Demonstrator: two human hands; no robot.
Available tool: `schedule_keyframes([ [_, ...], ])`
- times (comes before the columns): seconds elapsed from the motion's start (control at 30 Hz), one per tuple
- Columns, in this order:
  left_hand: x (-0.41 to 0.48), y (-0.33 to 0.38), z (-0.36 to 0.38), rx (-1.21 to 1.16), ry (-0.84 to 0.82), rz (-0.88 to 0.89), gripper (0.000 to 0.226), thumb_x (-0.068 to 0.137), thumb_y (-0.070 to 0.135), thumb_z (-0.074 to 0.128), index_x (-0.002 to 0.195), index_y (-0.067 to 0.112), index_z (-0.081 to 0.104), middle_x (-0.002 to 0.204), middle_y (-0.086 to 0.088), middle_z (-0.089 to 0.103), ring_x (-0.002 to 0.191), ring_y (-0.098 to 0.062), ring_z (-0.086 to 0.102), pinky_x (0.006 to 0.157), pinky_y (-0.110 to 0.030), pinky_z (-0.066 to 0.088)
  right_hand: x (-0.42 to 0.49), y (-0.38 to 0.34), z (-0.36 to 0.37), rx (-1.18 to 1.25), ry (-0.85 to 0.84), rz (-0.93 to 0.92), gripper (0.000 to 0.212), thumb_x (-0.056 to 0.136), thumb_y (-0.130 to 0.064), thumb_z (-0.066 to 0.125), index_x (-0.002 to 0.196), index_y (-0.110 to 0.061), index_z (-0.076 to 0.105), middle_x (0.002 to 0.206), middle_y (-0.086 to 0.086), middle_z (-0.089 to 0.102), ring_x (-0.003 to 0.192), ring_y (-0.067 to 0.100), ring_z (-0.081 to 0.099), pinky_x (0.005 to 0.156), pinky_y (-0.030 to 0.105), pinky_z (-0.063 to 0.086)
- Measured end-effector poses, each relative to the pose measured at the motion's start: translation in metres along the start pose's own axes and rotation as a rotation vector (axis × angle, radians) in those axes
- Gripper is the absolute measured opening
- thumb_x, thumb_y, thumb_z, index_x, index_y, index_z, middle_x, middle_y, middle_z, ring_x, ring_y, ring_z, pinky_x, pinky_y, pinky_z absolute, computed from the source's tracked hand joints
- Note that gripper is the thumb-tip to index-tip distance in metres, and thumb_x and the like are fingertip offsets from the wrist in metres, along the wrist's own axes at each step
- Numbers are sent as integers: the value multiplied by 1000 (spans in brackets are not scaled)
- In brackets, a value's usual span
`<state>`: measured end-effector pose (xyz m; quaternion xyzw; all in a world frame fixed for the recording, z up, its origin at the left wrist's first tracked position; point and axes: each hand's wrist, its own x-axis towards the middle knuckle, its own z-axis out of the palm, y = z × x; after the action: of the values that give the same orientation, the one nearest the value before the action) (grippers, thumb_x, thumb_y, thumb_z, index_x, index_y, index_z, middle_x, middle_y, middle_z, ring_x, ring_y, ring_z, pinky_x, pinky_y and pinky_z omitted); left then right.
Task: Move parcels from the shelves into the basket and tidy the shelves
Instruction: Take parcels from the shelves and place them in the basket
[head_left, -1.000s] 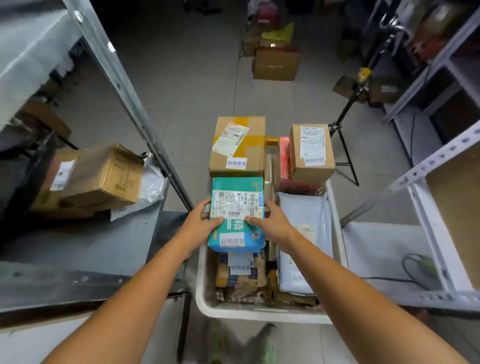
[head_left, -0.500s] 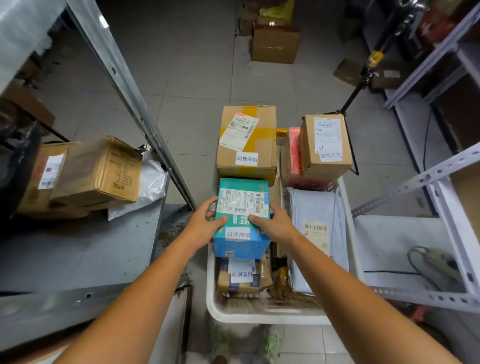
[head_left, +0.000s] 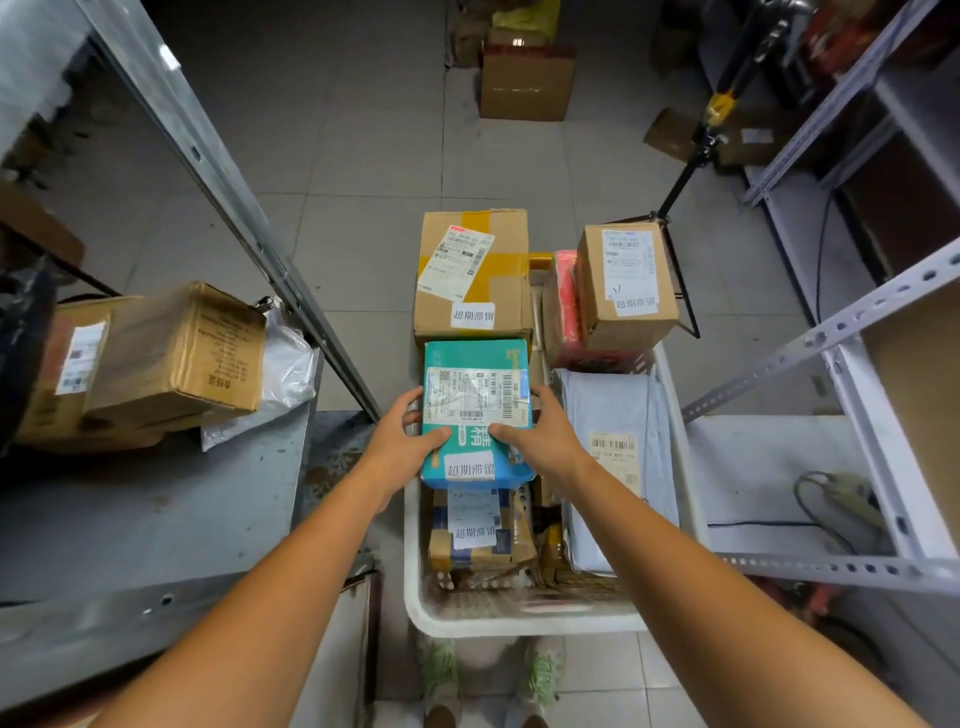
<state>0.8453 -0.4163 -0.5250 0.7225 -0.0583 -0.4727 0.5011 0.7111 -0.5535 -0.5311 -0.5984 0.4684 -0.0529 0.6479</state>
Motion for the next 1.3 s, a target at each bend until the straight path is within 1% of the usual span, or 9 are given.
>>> schedule_keyframes([
  [0.27, 10, -3, -5, 30, -5, -18, 65, 90, 9, 68, 143, 33, 40, 134, 0, 54, 104, -19, 67, 77, -44, 61, 4, 3, 3, -12, -22, -1, 61, 85, -7, 75, 133, -18, 39, 127, 5, 62, 105, 17, 66, 70, 21, 58],
  [0.33, 12, -3, -9, 34, -4, -42, 64, 90, 10, 68, 142, 35, 40, 132, 0, 55, 104, -19, 67, 76, -43, 62, 6, 2, 4, -34, -39, -4, 61, 85, -8, 75, 134, -17, 40, 123, 3, 61, 102, 16, 65, 61, 15, 55],
  [0.43, 13, -3, -12, 37, -6, -59, 64, 91, 11, 67, 143, 34, 40, 130, 1, 58, 103, -17, 67, 69, -36, 62, 10, 1, 4, -51, -54, 12, 64, 84, -11, 77, 136, -17, 40, 116, -1, 60, 101, 15, 65, 59, 12, 54],
  [0.63, 16, 2, -14, 66, -20, -98, 61, 92, 9, 66, 143, 31, 41, 126, 1, 59, 95, -11, 66, 57, -26, 58, 15, 1, 0, -66, -92, 84, 68, 84, -16, 79, 140, -19, 40, 128, 3, 64, 104, 17, 68, 72, 24, 59],
  [0.87, 18, 3, -13, 120, -16, -109, 63, 92, 9, 66, 145, 31, 40, 124, 3, 59, 94, -10, 65, 56, -25, 56, 19, -2, -2, -80, -95, 125, 66, 86, -11, 75, 142, -18, 40, 129, 8, 63, 106, 20, 67, 63, 21, 57],
  [1.0, 17, 6, -14, 183, 4, -109, 57, 94, 10, 63, 143, 28, 42, 115, 4, 58, 86, -5, 62, 50, -19, 52, 19, -7, -5, -124, -61, 141, 65, 89, -18, 73, 144, -19, 40, 126, 7, 65, 103, 20, 68, 79, 37, 60],
  [1.1, 14, 14, -14, 294, 9, -86, 53, 95, 15, 62, 143, 25, 42, 119, 2, 57, 83, -2, 58, 54, -19, 46, 11, -21, -13, -202, -47, 131, 58, 94, -22, 67, 145, -15, 39, 131, 9, 60, 102, 19, 62, 67, 27, 53],
  [1.2, 6, 32, -15, 401, 9, -42, 48, 97, 18, 60, 142, 22, 43, 119, 0, 59, 86, -5, 59, 60, -23, 49, -1, -42, -27, -353, -11, 96, 59, 95, -28, 64, 147, -14, 38, 137, 11, 56, 109, 23, 60, 83, 33, 52],
  [1.3, -5, 60, -16, 602, -12, 72, 45, 97, 22, 60, 139, 19, 47, 126, -4, 60, 102, -16, 60, 81, -33, 51, -22, -71, -48, -574, 14, 24, 60, 94, -31, 63, 147, -11, 41, 143, 12, 52, 125, 27, 54, 98, 35, 46],
])
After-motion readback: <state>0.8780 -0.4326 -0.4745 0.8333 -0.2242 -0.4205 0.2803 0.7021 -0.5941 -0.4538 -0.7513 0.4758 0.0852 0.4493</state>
